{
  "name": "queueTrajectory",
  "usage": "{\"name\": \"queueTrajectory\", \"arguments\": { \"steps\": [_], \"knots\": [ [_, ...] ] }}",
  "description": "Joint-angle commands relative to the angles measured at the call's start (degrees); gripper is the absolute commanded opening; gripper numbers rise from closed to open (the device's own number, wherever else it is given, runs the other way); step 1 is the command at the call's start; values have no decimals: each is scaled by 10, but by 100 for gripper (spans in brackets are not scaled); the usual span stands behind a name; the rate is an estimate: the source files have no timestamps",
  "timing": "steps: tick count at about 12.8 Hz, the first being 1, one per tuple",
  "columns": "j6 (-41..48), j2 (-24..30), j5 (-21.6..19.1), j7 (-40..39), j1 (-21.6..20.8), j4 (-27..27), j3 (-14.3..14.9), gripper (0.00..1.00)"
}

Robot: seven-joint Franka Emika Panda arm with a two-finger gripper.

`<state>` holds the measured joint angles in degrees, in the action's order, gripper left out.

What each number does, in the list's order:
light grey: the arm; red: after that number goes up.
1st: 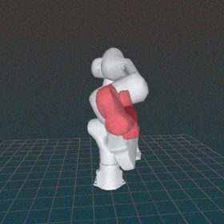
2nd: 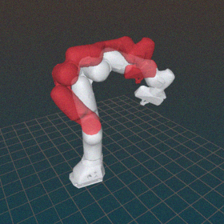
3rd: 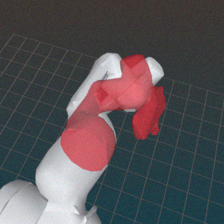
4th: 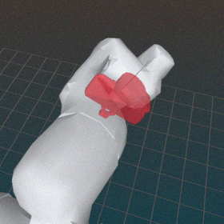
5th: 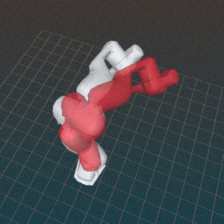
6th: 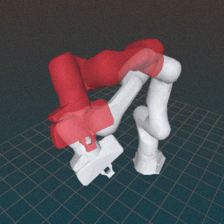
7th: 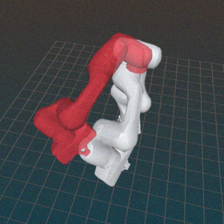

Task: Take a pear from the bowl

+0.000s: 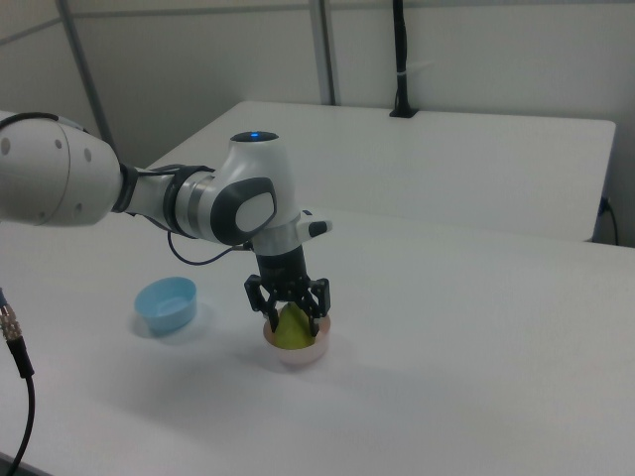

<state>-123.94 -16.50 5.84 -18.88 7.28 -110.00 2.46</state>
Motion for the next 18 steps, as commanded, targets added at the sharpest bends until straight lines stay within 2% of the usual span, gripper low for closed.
{"name": "queueTrajectory", "arguments": {
  "steps": [1,3,4,8,14,18],
  "knots": [
    [-17,9,7,-11,-2,-18,4,54],
    [-15,11,7,-11,-3,-18,4,43],
    [-11,15,7,-10,-3,-16,4,41],
    [26,42,5,-3,-6,-9,3,39],
    [115,54,-7,-2,1,72,4,39],
    [120,45,-8,-31,48,107,4,39]
  ]
}}
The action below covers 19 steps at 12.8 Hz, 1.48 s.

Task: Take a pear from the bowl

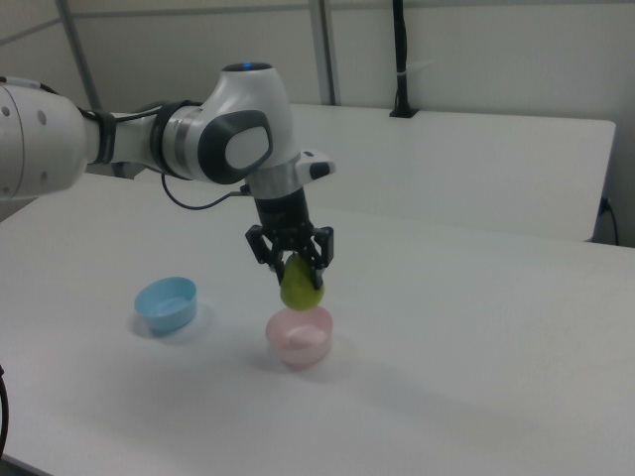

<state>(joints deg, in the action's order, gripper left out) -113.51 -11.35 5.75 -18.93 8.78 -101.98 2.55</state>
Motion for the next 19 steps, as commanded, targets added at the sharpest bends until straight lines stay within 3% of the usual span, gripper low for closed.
{"name": "queueTrajectory", "arguments": {
  "steps": [1,5,10,12,13,14,17,19],
  "knots": [
    [11,-13,-7,-48,47,28,3,39],
    [-13,-79,-6,-84,94,75,3,39],
    [-136,-152,3,-85,141,78,3,43],
    [-147,-165,4,-84,143,77,3,57],
    [-146,-165,4,-83,143,75,3,86],
    [-145,-164,4,-80,143,75,4,100],
    [-110,-122,2,-74,137,75,0,100],
    [-34,-72,2,-48,92,77,-4,100]
  ]
}}
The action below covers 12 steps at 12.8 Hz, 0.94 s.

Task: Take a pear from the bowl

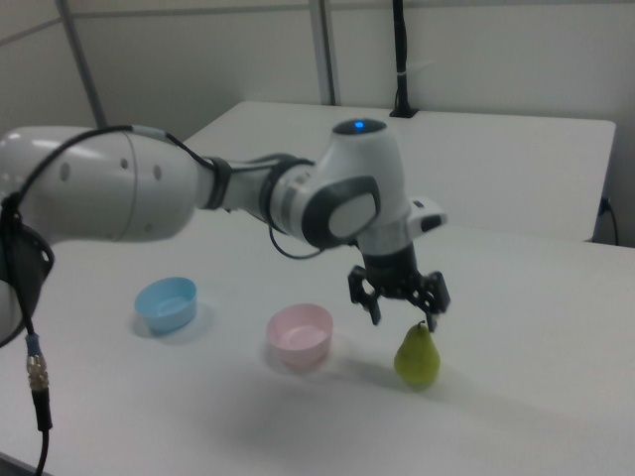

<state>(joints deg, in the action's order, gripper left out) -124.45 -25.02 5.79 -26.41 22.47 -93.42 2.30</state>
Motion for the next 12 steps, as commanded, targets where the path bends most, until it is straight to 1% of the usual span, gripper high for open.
{"name": "queueTrajectory", "arguments": {
  "steps": [1,6,8,9,10,12],
  "knots": [
    [102,87,2,69,-69,-9,-2,100],
    [206,182,-3,246,-205,-9,-2,100],
    [255,214,-6,308,-246,-9,-2,100],
    [275,231,-6,322,-260,-9,0,100],
    [294,240,-7,323,-265,-9,0,100],
    [300,241,-8,323,-265,-10,-1,100]
  ]
}}
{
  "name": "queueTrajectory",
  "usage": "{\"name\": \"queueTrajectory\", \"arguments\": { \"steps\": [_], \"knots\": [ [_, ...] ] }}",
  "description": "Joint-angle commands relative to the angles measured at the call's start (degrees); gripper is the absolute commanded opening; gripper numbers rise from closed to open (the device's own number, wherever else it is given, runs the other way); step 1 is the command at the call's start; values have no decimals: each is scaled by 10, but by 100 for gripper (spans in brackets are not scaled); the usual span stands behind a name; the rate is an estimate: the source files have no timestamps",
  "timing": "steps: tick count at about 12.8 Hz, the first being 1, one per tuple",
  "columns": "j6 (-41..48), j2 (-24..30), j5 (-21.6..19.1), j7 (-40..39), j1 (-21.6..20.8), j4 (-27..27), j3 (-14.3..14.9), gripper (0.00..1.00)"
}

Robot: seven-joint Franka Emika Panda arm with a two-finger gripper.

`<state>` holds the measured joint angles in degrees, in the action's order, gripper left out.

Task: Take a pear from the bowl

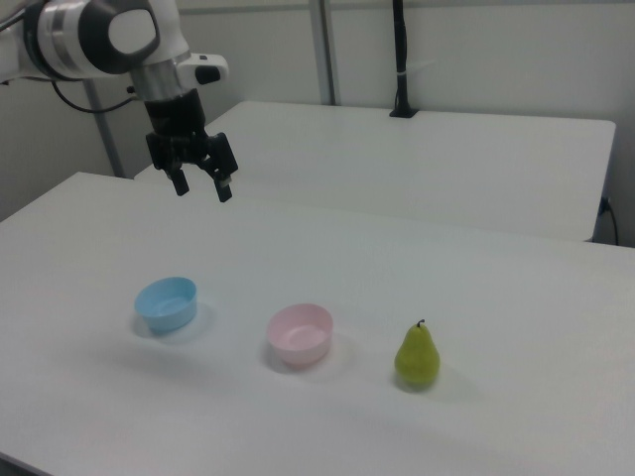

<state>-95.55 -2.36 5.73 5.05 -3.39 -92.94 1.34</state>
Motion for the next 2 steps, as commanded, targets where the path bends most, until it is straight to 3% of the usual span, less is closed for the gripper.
{"name": "queueTrajectory", "arguments": {
  "steps": [1,2],
  "knots": [
    [10,15,-6,8,-6,-15,9,100],
    [11,16,-6,8,-6,-15,9,100]
  ]
}}
